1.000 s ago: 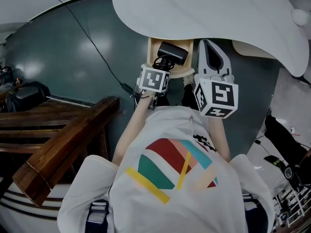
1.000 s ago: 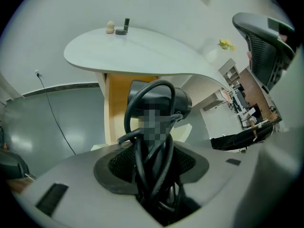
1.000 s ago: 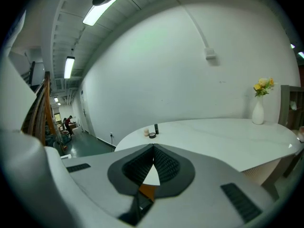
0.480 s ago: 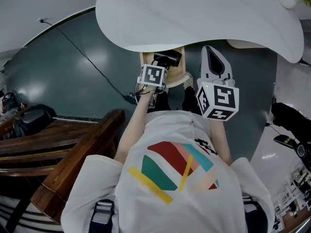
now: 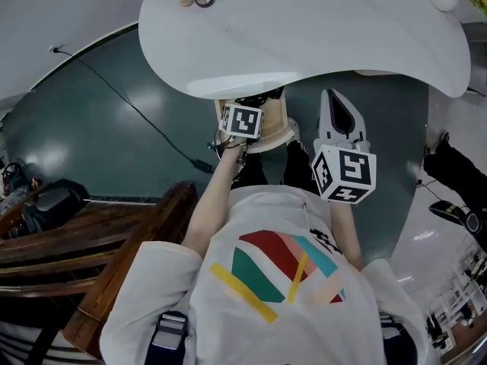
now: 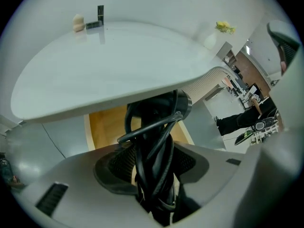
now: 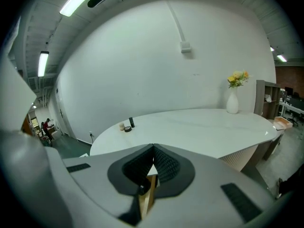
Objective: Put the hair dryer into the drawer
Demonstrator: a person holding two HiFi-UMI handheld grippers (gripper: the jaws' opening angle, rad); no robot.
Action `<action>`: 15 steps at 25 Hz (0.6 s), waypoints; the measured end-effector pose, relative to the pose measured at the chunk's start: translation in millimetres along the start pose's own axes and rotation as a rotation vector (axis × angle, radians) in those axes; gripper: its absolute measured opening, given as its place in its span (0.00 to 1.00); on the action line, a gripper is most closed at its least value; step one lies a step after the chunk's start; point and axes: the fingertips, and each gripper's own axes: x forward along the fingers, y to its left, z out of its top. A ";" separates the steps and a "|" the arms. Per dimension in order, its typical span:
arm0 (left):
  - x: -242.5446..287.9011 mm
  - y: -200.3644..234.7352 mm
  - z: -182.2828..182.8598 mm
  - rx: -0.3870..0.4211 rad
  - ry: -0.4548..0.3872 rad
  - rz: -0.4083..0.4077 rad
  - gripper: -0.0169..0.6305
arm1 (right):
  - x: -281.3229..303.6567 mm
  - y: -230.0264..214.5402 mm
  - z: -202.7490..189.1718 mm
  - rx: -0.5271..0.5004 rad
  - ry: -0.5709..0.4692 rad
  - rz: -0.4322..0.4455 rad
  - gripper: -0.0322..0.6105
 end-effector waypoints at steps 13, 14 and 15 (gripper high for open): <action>7.2 8.0 28.1 -0.028 -0.266 0.029 0.35 | 4.0 21.2 -14.2 -0.055 0.085 0.014 0.07; 7.5 8.5 29.0 -0.045 -0.280 0.030 0.35 | 4.6 23.8 -15.5 -0.060 0.091 0.019 0.07; 7.5 8.7 29.7 -0.066 -0.293 0.031 0.35 | 4.5 26.1 -16.7 -0.066 0.098 0.022 0.07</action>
